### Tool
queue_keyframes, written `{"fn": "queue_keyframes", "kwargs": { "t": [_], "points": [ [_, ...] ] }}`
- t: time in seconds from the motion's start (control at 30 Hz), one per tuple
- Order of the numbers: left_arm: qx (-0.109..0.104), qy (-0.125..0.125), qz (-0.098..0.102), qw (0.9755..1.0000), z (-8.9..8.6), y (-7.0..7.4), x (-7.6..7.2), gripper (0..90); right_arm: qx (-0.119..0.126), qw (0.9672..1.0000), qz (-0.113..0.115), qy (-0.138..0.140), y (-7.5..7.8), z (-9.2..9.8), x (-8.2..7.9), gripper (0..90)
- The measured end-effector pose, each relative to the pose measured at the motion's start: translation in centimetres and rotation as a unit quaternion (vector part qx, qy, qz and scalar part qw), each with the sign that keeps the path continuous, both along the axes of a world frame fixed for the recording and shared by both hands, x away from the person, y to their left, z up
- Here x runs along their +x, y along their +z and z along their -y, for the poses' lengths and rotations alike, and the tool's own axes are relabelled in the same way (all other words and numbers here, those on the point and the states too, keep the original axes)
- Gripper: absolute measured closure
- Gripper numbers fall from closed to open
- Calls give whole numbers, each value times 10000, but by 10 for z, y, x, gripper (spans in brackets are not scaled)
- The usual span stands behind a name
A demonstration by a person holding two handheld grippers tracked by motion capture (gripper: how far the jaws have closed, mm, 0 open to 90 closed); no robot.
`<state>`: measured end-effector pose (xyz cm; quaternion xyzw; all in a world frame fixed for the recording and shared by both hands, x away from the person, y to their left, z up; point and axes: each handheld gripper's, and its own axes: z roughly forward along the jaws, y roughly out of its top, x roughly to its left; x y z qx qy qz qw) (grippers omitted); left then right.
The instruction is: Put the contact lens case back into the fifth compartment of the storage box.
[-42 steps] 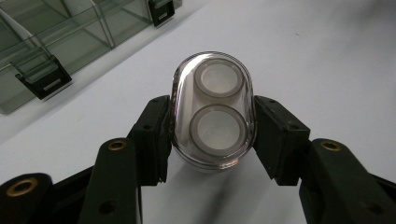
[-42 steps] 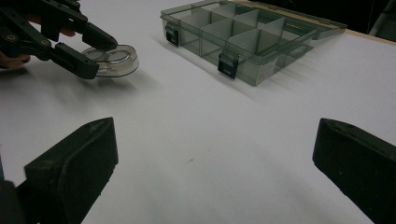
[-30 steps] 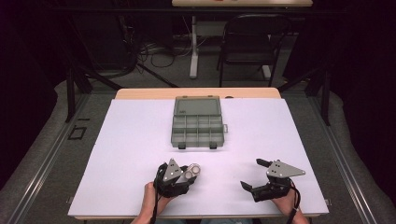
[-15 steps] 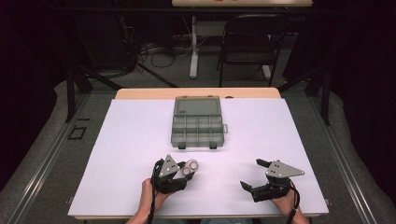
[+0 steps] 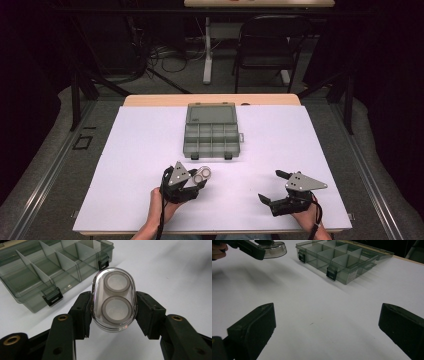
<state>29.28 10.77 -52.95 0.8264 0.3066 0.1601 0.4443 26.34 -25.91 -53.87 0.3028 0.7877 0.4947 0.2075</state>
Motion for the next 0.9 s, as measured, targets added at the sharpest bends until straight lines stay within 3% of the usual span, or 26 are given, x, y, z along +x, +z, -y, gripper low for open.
{"fn": "queue_keyframes", "kwargs": {
  "t": [0.9],
  "points": [
    [-35, 206, 253, 9995, -8, 19, 15, 490, -6, 10000, 52, 19, 1, -2, 1, 10]
  ]
}}
